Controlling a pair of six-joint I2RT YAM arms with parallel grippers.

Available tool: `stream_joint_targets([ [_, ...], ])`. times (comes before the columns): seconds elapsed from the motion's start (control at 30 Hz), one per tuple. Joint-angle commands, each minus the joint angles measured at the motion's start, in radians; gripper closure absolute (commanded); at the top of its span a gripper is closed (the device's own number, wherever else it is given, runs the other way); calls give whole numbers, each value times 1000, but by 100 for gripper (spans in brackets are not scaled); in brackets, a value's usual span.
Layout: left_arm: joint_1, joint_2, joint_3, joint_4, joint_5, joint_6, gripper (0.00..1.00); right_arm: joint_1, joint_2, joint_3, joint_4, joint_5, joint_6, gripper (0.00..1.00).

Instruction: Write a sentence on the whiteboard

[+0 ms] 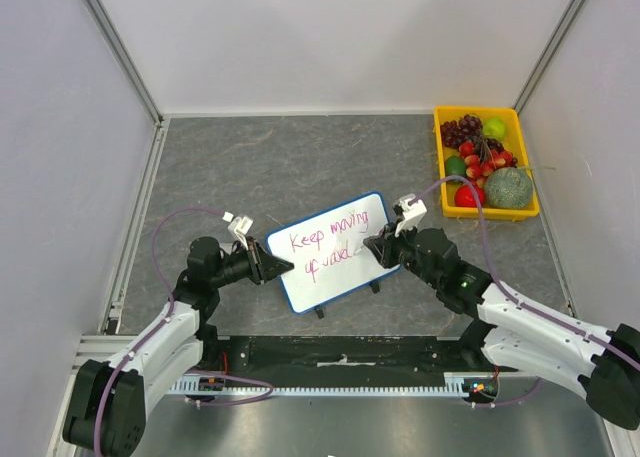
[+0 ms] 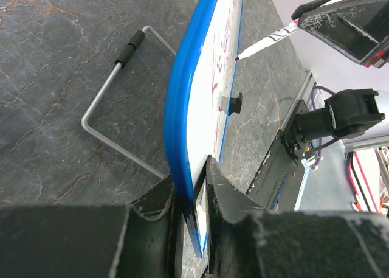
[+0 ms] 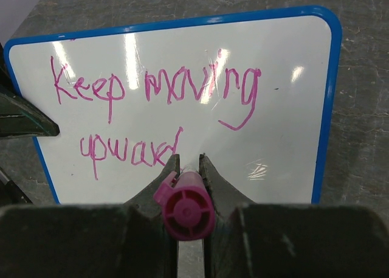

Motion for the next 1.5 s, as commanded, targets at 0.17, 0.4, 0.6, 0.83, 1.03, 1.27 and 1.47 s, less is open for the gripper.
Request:
stream_joint_targets([
  [0.17,5,-2,-7,19,-51,71,98,-9,-23,69,-30,36,-24,100],
  [0.4,3,0,-7,19,-48,71,98,-35,-131,43,-50,31,-4,100],
  [0.6,3,4,-5,20,-46,74,98,-40,-168,37,-72,33,-12,100],
  [0.83,3,3,-5,20,-43,71,98,-40,-141,25,-47,20,-15,100],
  [1.03,3,1,-7,20,-46,73,98,-40,-107,9,11,2,-4,100],
  [1.27,3,1,-7,20,-46,71,98,-40,-38,2,73,-13,7,100],
  [1.47,3,3,-5,19,-46,71,98,-40,-27,-10,88,-18,16,100],
])
